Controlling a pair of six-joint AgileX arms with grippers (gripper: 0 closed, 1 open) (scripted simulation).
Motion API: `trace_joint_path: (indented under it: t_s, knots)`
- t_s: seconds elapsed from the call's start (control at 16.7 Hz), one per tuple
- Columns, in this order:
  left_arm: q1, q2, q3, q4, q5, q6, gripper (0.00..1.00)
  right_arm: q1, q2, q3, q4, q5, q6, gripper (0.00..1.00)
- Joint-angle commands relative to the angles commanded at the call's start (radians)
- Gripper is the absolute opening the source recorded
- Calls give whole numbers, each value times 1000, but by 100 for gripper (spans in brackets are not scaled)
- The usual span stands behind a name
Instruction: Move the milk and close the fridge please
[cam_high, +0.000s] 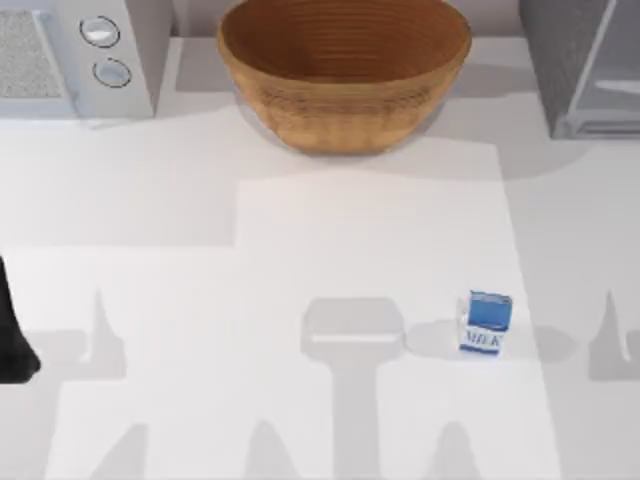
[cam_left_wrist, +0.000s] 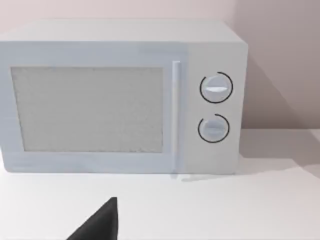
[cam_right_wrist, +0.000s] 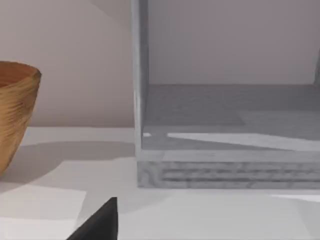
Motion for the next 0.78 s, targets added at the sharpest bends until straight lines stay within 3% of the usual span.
trace_joint_path:
  t_s: [0.3,0.78]
  knots:
    - [0,0,0,0,0,0,100,52,48,3,47,52,2,100]
    - [0,0,0,0,0,0,100,382,320,3,293,383,15,100]
